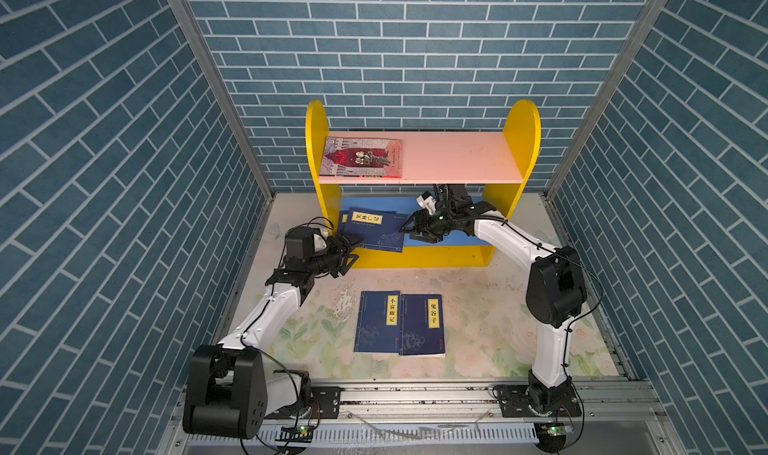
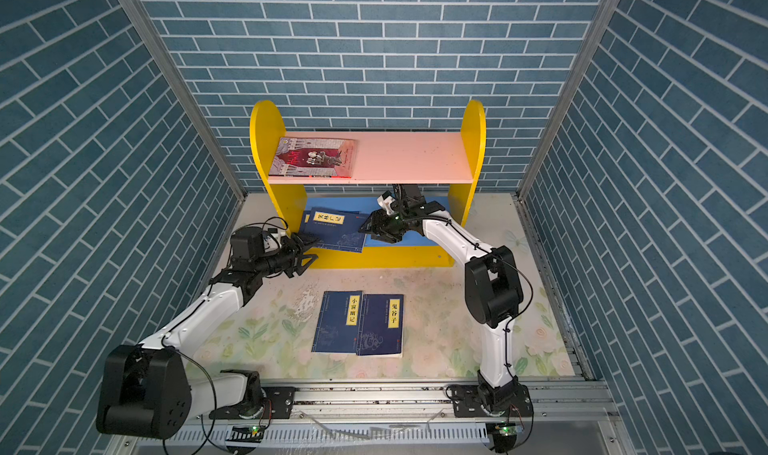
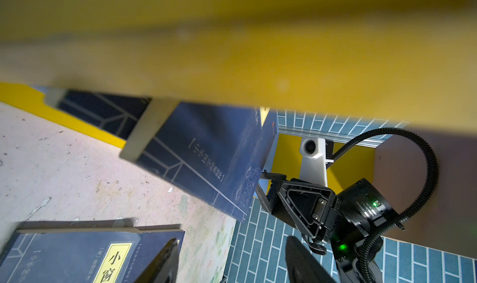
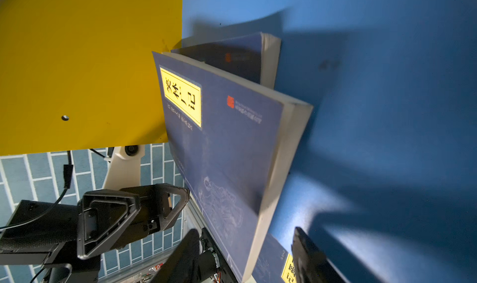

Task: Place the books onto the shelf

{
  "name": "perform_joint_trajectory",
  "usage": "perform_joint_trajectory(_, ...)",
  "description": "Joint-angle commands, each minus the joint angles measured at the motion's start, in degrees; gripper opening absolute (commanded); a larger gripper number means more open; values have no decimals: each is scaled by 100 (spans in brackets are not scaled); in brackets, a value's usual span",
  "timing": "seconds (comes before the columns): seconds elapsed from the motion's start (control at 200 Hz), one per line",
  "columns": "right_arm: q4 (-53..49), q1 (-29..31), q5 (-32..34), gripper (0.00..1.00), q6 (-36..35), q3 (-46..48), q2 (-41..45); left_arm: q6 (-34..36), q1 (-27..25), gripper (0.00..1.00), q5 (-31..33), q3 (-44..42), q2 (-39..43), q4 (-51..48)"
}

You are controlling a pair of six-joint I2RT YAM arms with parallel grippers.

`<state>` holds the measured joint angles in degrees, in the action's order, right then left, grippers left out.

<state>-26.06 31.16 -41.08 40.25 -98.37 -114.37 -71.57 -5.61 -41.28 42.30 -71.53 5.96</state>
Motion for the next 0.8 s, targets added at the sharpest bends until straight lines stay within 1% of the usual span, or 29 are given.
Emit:
perform_joint_trajectory(0.0, 39, -13, 166, 58, -325, -257, -67, 12, -2, 67, -60, 50, 143, 99)
perform_joint_trajectory(0.795, 58, -13, -145, 57, -141, -1295, -723, 29, -2, 68, -3, -91, 273, 90)
